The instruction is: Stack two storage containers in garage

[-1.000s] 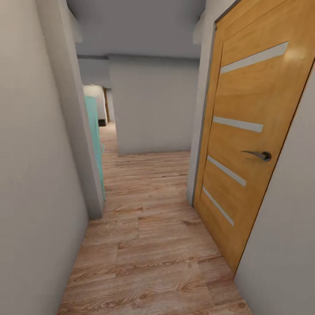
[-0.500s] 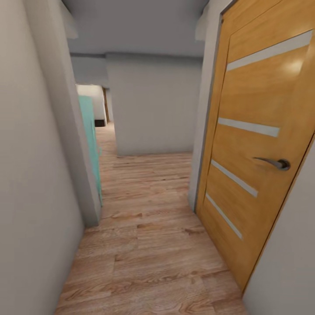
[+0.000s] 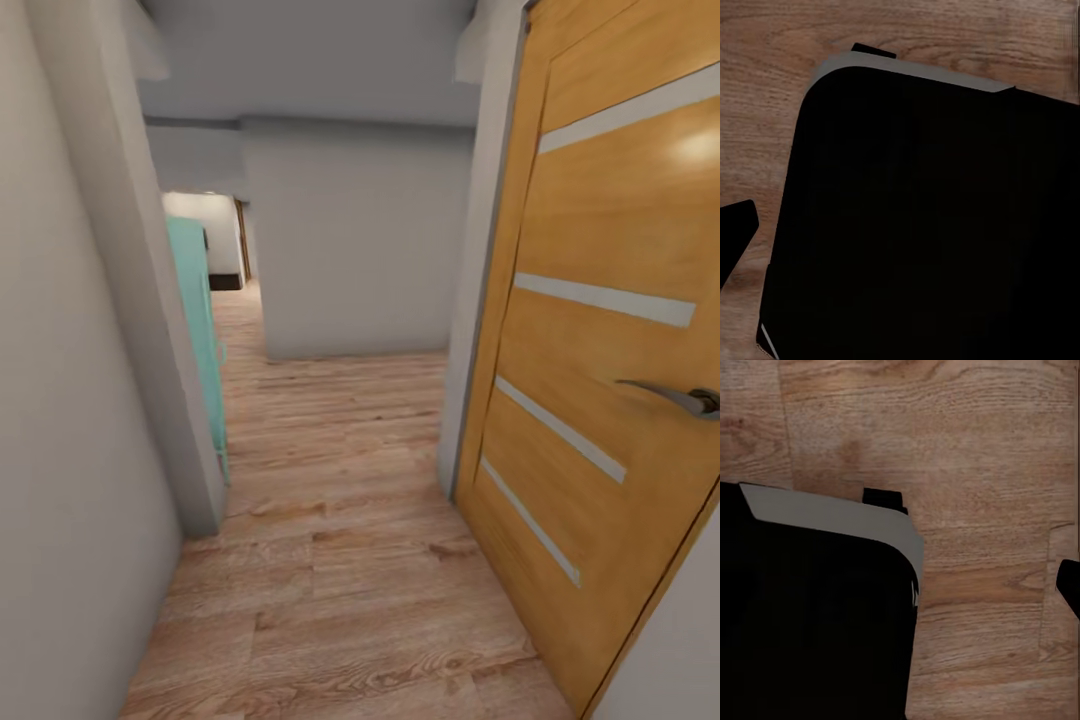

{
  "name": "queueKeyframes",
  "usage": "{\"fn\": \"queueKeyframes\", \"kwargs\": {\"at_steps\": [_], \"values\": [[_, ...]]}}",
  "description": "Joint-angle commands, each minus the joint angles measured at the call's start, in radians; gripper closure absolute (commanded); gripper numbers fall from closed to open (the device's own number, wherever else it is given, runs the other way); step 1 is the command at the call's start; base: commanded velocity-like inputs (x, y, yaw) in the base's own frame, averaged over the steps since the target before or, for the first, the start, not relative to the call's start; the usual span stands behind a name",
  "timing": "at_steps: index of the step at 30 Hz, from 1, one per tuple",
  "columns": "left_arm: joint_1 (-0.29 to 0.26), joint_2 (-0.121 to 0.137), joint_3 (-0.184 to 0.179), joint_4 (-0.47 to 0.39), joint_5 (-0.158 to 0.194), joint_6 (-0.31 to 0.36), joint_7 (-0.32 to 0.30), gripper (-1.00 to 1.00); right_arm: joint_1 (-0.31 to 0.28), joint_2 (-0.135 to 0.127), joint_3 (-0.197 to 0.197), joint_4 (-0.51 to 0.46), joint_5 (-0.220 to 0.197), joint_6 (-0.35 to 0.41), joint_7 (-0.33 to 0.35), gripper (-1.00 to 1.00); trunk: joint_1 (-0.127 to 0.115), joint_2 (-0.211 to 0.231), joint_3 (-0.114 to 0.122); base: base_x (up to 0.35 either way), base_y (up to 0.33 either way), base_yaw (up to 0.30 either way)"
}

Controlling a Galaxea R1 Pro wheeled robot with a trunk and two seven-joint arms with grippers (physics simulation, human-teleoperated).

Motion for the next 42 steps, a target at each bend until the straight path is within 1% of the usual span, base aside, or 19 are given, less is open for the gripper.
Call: {"fn": "queueKeyframes", "kwargs": {"at_steps": [1,7,11,25,38,42], "values": [[0.000,0.000,0.000,-0.001,0.004,-0.002,0.001,-1.00,-0.001,0.001,0.008,0.002,-0.008,-0.005,0.000,-1.00,0.001,0.000,-0.001,0.323,0.000,0.183],[0.000,0.000,0.000,-0.001,0.004,-0.002,0.001,-1.00,-0.001,0.001,0.010,0.002,-0.005,-0.005,-0.001,-1.00,0.001,0.000,-0.001,0.318,0.000,0.223],[0.000,0.000,0.000,-0.001,0.004,-0.002,0.001,-1.00,-0.001,-0.001,0.010,0.002,-0.008,-0.005,-0.001,-1.00,0.001,0.000,-0.001,0.315,0.000,0.079],[0.000,0.000,0.000,0.000,0.006,-0.001,0.001,-1.00,-0.001,0.001,0.008,0.002,-0.007,-0.005,-0.001,-1.00,0.001,0.000,-0.001,0.318,-0.006,0.007],[0.000,0.000,0.000,0.000,0.006,-0.001,0.001,-1.00,-0.001,-0.005,0.013,0.002,-0.003,-0.008,-0.001,-1.00,0.001,0.000,-0.001,0.318,-0.097,0.000],[0.000,0.000,0.000,0.000,0.005,-0.001,0.001,-1.00,-0.001,-0.006,0.019,0.002,0.001,-0.007,-0.001,-1.00,0.001,0.000,-0.001,0.318,-0.103,0.000]]}}
